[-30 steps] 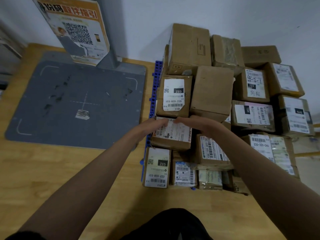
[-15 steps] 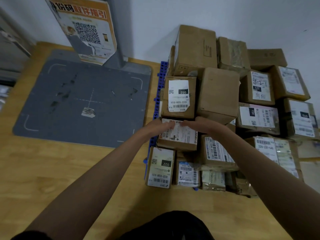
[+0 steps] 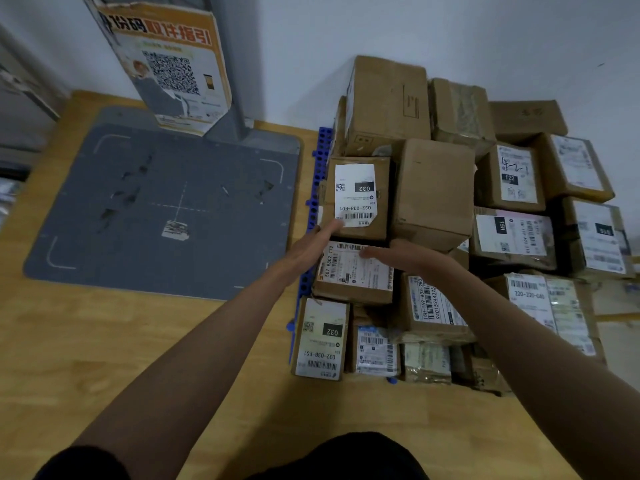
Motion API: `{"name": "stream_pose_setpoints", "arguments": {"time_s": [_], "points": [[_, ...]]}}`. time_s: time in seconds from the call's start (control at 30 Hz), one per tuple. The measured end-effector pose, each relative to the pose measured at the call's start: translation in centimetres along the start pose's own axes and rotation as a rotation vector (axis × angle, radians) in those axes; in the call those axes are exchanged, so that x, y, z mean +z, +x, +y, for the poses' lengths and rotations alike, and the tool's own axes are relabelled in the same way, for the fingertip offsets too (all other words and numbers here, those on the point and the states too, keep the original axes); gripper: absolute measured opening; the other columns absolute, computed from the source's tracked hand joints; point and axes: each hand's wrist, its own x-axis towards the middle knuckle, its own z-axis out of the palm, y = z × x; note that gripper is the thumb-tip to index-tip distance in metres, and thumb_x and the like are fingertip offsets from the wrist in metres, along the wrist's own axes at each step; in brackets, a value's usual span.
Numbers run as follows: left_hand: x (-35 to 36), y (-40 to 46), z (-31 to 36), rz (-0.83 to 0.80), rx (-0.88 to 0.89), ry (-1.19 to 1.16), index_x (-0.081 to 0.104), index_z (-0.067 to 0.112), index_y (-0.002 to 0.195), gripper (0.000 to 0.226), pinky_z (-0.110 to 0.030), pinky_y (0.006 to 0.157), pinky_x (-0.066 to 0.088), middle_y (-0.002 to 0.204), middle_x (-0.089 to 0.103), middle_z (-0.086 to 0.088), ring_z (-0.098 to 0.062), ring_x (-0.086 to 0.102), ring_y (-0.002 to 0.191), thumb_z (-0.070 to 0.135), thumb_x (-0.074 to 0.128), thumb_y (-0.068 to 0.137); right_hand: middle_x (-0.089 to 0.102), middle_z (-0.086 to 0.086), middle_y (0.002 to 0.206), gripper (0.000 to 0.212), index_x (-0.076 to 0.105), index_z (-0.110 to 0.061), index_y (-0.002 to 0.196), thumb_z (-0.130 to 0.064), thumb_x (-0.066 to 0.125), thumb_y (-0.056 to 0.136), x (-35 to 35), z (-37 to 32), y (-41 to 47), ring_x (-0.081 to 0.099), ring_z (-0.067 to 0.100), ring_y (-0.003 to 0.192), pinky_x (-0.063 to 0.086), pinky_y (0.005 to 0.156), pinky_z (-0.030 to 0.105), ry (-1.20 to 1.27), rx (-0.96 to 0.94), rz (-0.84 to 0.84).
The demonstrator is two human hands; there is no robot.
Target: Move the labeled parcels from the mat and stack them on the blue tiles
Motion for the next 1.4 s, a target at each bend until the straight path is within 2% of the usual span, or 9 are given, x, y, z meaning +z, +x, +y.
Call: {"name": "stream_pose_setpoints", "arguments": {"time_s": [0.13,0.3,0.47,0.7,0.77,0.87,1.0,1.2,1.4], "points": [[0.0,0.4,0.1,-0.007,-0.005,-0.014,0.059,0.056,0.1,0.056,-0.029,0.077,0.035,0.103,0.069,0.017,-0.005,0.061,0.099,0.093,0.035,0.065,0.066,-0.01,0.089,0.026,0.062,-0.028,0.086,-0.054,0.063,0.087,-0.2,0.2,0.4,0.06,0.007,0.084,0.042,0.072,0.026,0.043,0.002,-0.018],[0.0,1.0,0.4,-0.031,0.017,-0.016,0.054,0.059,0.109,0.053,-0.028,0.073,0.038,0.106,0.069,0.015,-0.007,0.064,0.099,0.089,0.036,0.07,0.066,-0.012,0.086,0.028,0.063,-0.028,0.083,-0.056,0.064,0.085,-0.2,0.0,0.5,0.06,0.005,0.081,0.039,0.064,0.022,0.058,-0.007,-0.012],[-0.4,1.4,0.1,-0.022,0.042,-0.019,0.056,0.07,0.091,0.033,-0.024,0.069,0.041,0.093,0.072,0.022,0.001,0.068,0.086,0.088,0.037,0.07,0.07,-0.002,0.11,0.044,0.069,-0.02,0.107,-0.058,0.062,0.085,-0.9,0.2,0.1,0.062,0.016,0.1,0.039,0.09,0.032,0.086,-0.034,-0.052],[-0.1,1.1,0.0,0.01,0.019,-0.024,0.059,0.068,0.092,0.045,-0.034,0.079,0.045,0.094,0.073,0.017,-0.009,0.069,0.092,0.094,0.038,0.062,0.066,0.003,0.122,0.059,0.065,-0.015,0.119,-0.062,0.062,0.082,-1.0,0.3,-0.5,0.057,0.023,0.114,0.037,0.104,0.038,0.11,-0.011,-0.066],[0.3,0.8,0.2,0.017,0.005,-0.033,0.058,0.065,0.102,0.052,-0.037,0.086,0.044,0.106,0.071,0.013,-0.011,0.065,0.102,0.094,0.04,0.062,0.068,0.002,0.117,0.048,0.066,-0.018,0.111,-0.058,0.062,0.085,-0.9,0.1,-0.6,0.06,0.02,0.107,0.039,0.097,0.035,0.101,-0.017,-0.066],[0.9,0.4,0.7,0.036,-0.004,-0.039,0.048,0.051,0.132,0.092,-0.046,0.101,0.04,0.134,0.056,0.006,-0.019,0.055,0.119,0.098,0.041,0.053,0.068,0.002,0.113,0.041,0.065,-0.018,0.11,-0.053,0.059,0.09,-0.6,-0.3,-0.5,0.062,0.02,0.104,0.041,0.09,0.032,0.076,-0.031,-0.046],[1.3,-0.1,1.1,0.048,-0.012,-0.037,0.036,0.048,0.142,0.108,-0.054,0.11,0.033,0.153,0.038,0.001,-0.025,0.042,0.135,0.1,0.04,0.047,0.066,0.001,0.105,0.033,0.063,-0.018,0.102,-0.049,0.056,0.093,-0.7,-0.7,-0.8,0.061,0.02,0.098,0.044,0.085,0.032,-0.028,-0.061,0.01],[0.3,-1.1,1.4,0.051,0.038,0.017,0.045,0.039,0.138,0.089,-0.05,0.108,0.036,0.128,0.06,0.004,-0.018,0.057,0.117,0.091,0.039,0.066,0.056,-0.005,0.083,0.032,0.053,-0.022,0.082,-0.051,0.054,0.092,-1.2,-0.7,-1.8,0.054,0.01,0.076,0.041,0.066,0.028,-0.272,-0.09,0.08],[-0.7,-1.5,2.9,0.089,0.011,0.106,0.03,0.028,0.151,0.107,-0.051,0.111,0.03,0.147,0.046,0.0,-0.023,0.045,0.133,0.091,0.037,0.065,0.055,-0.005,0.076,0.033,0.052,-0.024,0.069,-0.045,0.054,0.094,-2.5,-1.2,-3.7,0.051,0.009,0.071,0.033,0.055,0.025,-0.348,-0.177,0.116]]}}
